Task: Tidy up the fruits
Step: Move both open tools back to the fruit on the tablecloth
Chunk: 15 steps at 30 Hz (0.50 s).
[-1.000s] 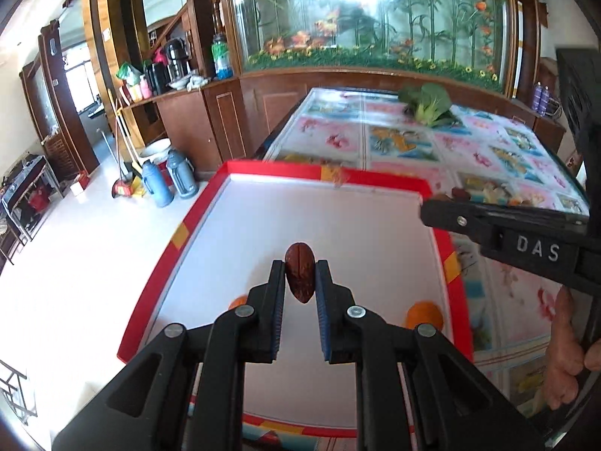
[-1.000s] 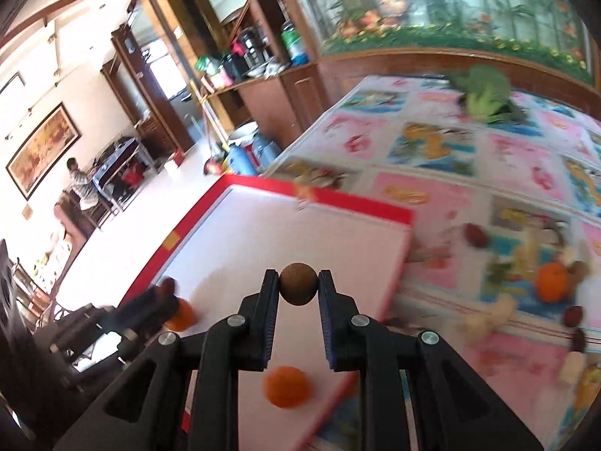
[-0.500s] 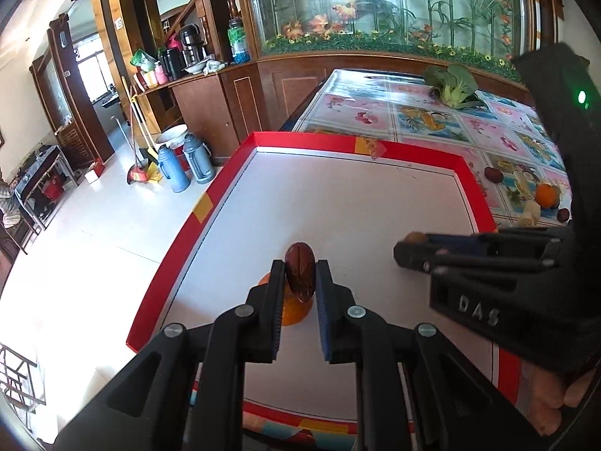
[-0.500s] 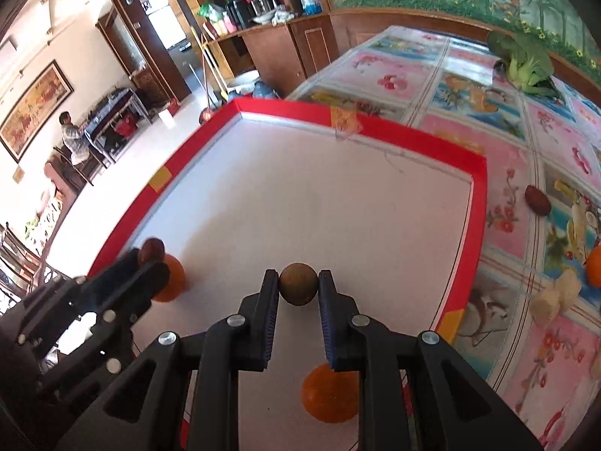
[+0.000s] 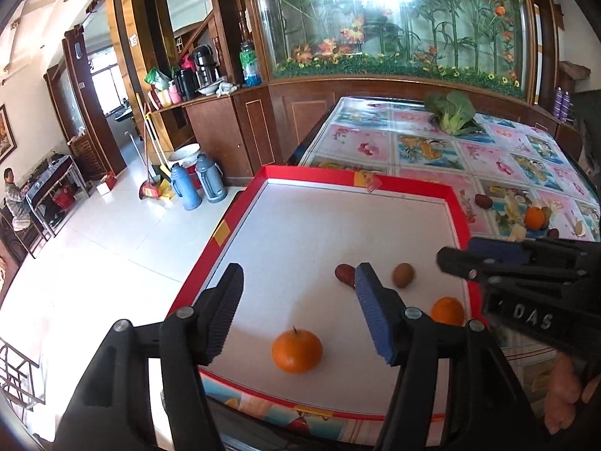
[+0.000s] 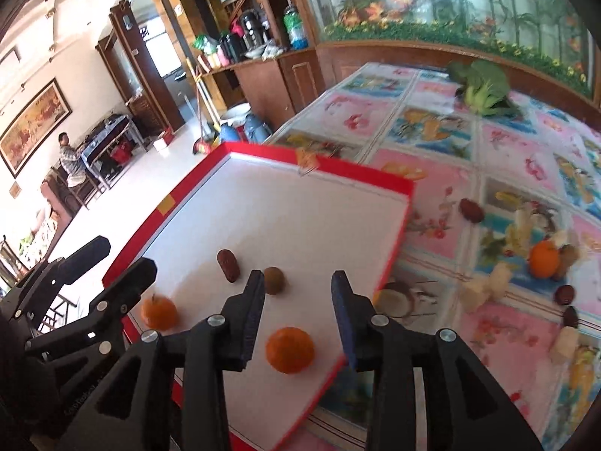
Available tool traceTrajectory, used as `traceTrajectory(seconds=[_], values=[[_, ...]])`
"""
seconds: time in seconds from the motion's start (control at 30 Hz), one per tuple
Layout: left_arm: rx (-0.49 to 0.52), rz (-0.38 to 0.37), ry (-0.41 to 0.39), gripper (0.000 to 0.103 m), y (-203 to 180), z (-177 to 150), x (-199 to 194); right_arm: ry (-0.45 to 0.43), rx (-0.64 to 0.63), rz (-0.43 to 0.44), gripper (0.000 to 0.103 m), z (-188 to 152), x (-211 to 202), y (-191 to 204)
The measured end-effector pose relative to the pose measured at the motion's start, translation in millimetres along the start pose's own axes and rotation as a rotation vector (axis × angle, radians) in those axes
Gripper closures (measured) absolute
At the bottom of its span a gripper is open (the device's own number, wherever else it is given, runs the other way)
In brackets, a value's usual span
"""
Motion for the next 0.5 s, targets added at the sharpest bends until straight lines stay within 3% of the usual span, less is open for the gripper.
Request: traceTrajectory(seconds=[0.37,0.5], values=[[0.033,-0.021,-0.092,0.029,-22,-2,-62,-0.186,0.072,-0.096,0.063,-23,-95,-47],[0.024,-0.038,-0.137,0.017,-28,-6,-93,-0.259,0.110,-0.147,0.056,-44,-137,-70]])
Point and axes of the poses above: each gripper's, at about its wrist camera, not at the fingertips, and x roughly the way its jaws point, y to its left, z to its top, the point moved 1 cm from there along x, roughly the way its jaws point, and after that the axes turned 6 degrees about y, right-handed, at the moved point
